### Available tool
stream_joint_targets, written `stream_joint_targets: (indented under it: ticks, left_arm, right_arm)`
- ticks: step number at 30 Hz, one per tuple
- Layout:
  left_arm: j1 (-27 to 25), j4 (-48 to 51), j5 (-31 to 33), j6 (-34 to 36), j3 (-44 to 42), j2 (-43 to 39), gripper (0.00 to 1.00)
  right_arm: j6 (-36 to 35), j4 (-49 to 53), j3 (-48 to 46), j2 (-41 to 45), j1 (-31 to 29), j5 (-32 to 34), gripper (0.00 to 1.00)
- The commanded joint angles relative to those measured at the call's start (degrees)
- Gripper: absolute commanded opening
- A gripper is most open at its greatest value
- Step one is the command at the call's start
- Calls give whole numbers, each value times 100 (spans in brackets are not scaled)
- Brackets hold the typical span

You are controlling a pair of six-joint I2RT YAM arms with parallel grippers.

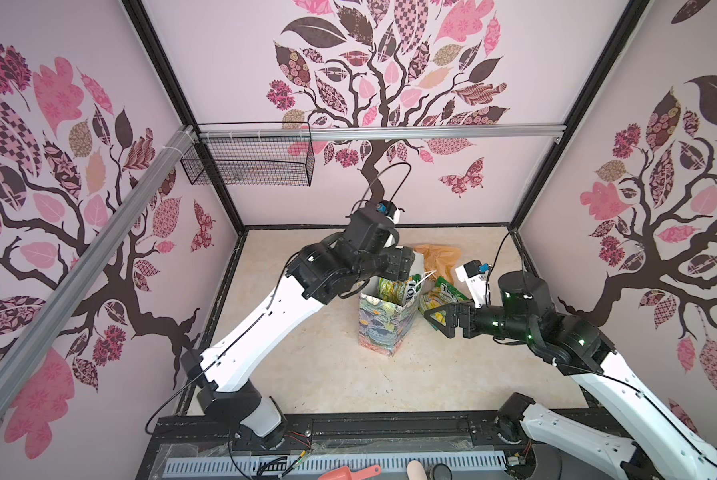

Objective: Take the snacks out of the paper bag
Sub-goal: 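Reach the left gripper over the bag while the right gripper grips the bag rim, then lower the left gripper into the bag and grasp the teal Fox's mint pack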

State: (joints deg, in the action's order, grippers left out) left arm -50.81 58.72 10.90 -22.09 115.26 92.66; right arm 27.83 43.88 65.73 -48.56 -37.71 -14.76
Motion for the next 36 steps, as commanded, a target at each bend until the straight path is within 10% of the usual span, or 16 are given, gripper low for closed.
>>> stream_joint_targets:
  ticks: [1, 8, 36]
  left_arm:
    - [-56, 706, 725, -47, 470, 454, 73]
    - [-55, 984, 1044, -143, 854, 1173, 58]
    - [382, 384, -1042, -457, -1058, 2352, 68]
  right_arm:
    - [-130, 346, 184, 210, -22, 491, 99]
    - [-250, 501, 214, 301, -23, 705, 99]
    - [-448, 488, 422, 185, -25, 415, 100]
